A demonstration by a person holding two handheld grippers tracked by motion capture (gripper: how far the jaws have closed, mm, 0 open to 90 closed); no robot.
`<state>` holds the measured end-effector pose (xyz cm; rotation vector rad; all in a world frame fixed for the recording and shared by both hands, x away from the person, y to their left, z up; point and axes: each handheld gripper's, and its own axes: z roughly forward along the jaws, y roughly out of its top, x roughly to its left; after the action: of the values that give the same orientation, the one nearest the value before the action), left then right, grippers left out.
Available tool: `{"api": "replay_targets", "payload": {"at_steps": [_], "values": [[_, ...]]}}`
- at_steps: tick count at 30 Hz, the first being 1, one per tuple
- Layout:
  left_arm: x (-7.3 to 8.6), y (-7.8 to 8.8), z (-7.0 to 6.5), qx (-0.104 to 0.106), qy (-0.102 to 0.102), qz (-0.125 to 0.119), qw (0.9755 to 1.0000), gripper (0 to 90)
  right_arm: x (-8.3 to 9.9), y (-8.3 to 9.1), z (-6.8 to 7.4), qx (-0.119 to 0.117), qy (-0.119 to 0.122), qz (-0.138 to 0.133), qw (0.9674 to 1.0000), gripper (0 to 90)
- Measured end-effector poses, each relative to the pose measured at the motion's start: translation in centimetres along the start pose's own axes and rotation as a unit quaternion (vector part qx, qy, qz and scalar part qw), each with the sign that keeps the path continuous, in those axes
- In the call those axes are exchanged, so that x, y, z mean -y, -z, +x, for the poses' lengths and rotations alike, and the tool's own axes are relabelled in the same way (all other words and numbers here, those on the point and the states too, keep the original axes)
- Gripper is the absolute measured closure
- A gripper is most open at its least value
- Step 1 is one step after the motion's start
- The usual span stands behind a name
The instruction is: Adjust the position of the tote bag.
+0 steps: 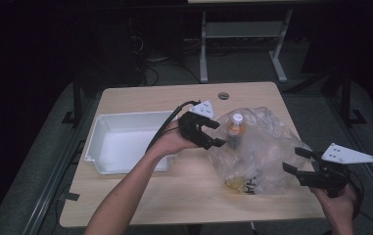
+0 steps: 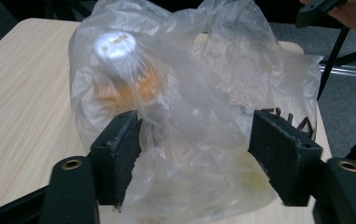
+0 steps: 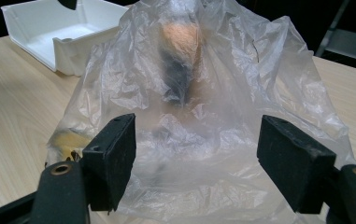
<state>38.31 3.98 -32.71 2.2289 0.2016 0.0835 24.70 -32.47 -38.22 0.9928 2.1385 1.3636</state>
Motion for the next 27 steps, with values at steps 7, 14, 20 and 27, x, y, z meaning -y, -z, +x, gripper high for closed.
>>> {"api": "replay_targets", "payload": {"at_steps": [7,14,20,27], "values": [[-0.7,-1.1,0.8,-0.008,0.000,0.004,1.0000,34.4,-0.1,0.0,0.0,-0.001,0.005,-0.004,1.0000,27.7],[-0.9,-2.1,1.8,-0.012,0.013,0.009,0.9998,41.4,-0.1,0.1,0.1,-0.001,0.005,-0.005,1.0000,27.7],[-1.1,-2.9,2.2,-0.034,0.008,0.029,0.9990,47.8,-0.1,0.1,0.2,-0.001,0.007,-0.005,1.0000,27.8],[-1.0,-3.7,2.5,-0.044,0.000,0.050,0.9978,61.9,-0.2,0.2,0.3,-0.001,0.006,-0.008,1.0000,27.9]]}}
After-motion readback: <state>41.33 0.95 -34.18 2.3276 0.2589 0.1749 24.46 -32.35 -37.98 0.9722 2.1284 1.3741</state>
